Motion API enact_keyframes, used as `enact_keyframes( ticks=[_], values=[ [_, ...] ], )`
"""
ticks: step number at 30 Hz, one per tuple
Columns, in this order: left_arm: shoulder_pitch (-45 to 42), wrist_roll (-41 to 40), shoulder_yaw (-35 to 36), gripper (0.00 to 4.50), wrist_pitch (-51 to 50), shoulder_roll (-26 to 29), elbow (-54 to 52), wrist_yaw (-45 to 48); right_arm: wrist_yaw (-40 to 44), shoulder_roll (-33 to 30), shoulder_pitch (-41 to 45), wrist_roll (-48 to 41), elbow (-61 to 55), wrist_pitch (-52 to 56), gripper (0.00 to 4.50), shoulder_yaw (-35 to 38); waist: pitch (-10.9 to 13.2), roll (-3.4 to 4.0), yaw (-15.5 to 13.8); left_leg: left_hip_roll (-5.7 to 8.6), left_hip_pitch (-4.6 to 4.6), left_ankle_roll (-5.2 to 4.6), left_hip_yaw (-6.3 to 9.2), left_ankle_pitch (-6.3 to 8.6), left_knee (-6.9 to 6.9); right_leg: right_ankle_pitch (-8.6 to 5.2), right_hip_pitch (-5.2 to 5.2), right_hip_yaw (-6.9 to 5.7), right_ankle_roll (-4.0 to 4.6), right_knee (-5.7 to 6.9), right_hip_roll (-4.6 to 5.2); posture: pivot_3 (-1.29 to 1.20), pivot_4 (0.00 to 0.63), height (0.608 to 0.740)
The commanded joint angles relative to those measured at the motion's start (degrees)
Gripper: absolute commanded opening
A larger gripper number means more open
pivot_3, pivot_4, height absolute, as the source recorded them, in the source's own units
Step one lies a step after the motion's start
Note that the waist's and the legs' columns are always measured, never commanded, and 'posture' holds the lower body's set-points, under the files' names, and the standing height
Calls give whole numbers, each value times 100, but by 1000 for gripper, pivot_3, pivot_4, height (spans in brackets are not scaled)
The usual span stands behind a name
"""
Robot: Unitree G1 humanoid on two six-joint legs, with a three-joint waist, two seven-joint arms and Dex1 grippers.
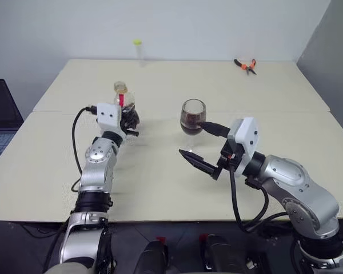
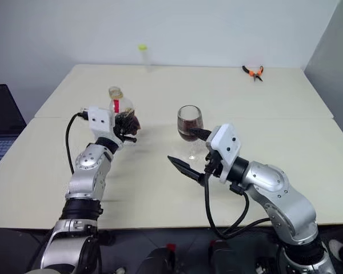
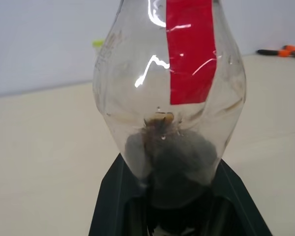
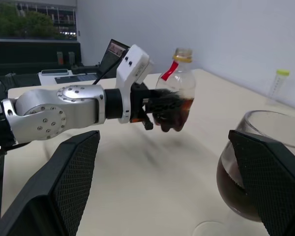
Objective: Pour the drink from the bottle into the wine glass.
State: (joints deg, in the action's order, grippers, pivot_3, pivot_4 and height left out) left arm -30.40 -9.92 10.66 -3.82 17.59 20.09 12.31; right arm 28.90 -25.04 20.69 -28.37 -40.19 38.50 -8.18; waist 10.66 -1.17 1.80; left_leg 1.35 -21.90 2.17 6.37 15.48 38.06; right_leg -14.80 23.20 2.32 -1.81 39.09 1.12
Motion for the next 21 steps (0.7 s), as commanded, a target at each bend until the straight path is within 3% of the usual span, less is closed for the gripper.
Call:
enact_keyframes(
  ticks=[1,9,18,21],
  values=[
    [-60,-237,298,683,-3,-84,-187,-190,104,12,159,-69,-27,-40,4500,-46,-1,-1,-11,0,-1,1,-1,0,1,0,0,0,0,0,0,0,150,740],
    [-58,102,401,683,315,-18,356,-639,233,102,319,-27,134,-96,4500,-233,-2,-3,-17,2,-1,1,-8,-1,-2,1,0,0,0,-3,1,0,150,740],
    [-359,242,238,683,854,-71,1279,-508,257,116,281,3,144,-76,4500,-319,-3,-4,-24,3,0,2,-12,-1,-4,1,-1,-3,0,-4,1,0,150,740],
    [-272,242,243,1720,1007,-115,1225,-475,247,90,233,-8,101,-45,4500,-308,-3,-4,-25,3,0,2,-11,-1,-4,1,-1,-4,0,-5,1,0,150,740]
  ],
)
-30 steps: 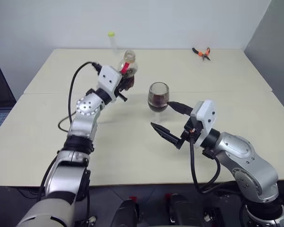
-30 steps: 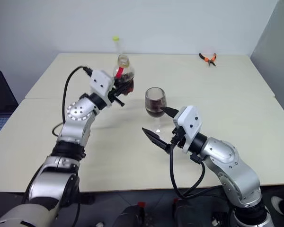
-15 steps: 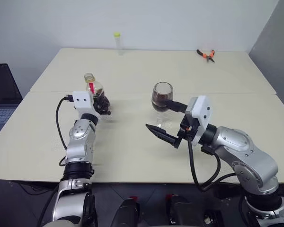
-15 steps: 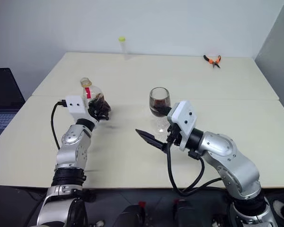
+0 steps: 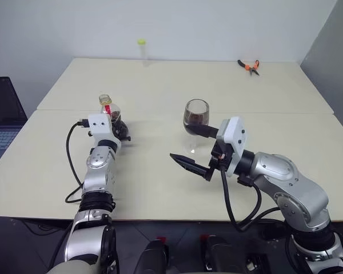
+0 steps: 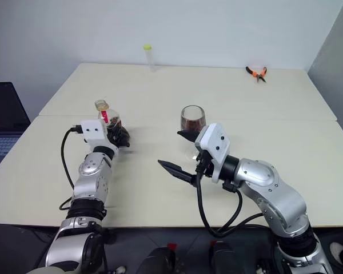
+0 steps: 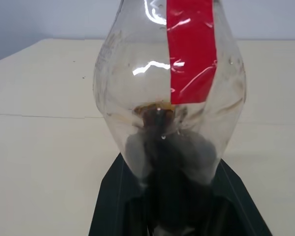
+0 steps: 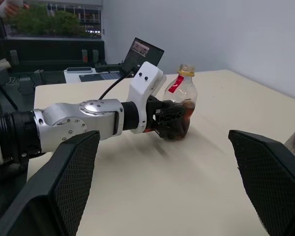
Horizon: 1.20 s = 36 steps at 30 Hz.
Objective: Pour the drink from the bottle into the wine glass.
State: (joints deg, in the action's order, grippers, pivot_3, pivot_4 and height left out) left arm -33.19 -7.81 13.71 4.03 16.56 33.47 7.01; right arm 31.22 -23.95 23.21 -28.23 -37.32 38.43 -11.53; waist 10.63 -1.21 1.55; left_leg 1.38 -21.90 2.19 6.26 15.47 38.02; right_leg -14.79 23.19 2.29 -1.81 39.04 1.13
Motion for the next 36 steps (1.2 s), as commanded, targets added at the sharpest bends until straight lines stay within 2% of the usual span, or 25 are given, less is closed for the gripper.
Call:
enact_keyframes(
  ticks=[1,7,9,12,15,18,23,29,36],
  values=[
    [53,12,-57,2058,259,-28,-169,83,9,-26,-35,-27,-202,-30,4500,35,0,0,2,0,-1,0,0,0,0,0,0,0,0,0,0,0,150,740],
    [585,-85,-23,3984,204,-111,-923,99,19,-96,-152,-74,-301,-28,4500,106,0,0,17,-2,0,0,7,0,-6,0,2,5,0,-4,5,0,150,740],
    [822,-135,-3,4471,108,-164,-1318,84,-2,-103,-216,-91,-335,-38,4500,155,0,0,20,-4,-1,0,8,0,-8,0,3,5,0,-4,4,0,150,740],
    [1281,-142,-5,4471,-264,-167,-2065,9,-272,10,-455,-66,-394,-83,4500,365,-1,-1,13,-5,-1,0,11,0,-8,0,3,5,0,-5,5,0,150,740],
    [1926,-275,-111,4471,-894,-176,-3140,120,-535,2,-1228,413,-430,-575,4500,488,-3,-4,11,-5,-1,0,12,1,-10,0,1,6,0,-8,6,0,150,740],
    [2412,50,-324,4471,-1352,-248,-3826,-94,-960,273,-1894,733,-39,-1028,4500,781,-3,-4,2,-3,-1,1,9,1,-12,-1,0,9,-1,-9,8,0,150,740],
    [2798,500,-654,4471,-1442,-493,-4353,-434,-1751,928,-2624,1782,1320,-2821,4500,1041,-3,-4,-3,-4,12,0,-9,0,-7,-14,-12,8,-29,-9,2,0,150,740],
    [2981,462,-650,4471,-1296,-559,-4579,-386,-2139,1624,-2573,1870,2439,-3664,4500,1281,-4,0,36,-15,21,1,-24,-9,-12,-1,-7,9,-14,-3,-18,0,150,740],
    [3266,291,-562,4471,-1262,-523,-4688,-220,-2057,1558,-2476,2229,3118,-4398,4500,1256,-6,3,20,-11,14,1,-27,-9,-15,-1,-5,14,-14,-11,-10,0,150,740]
  ],
)
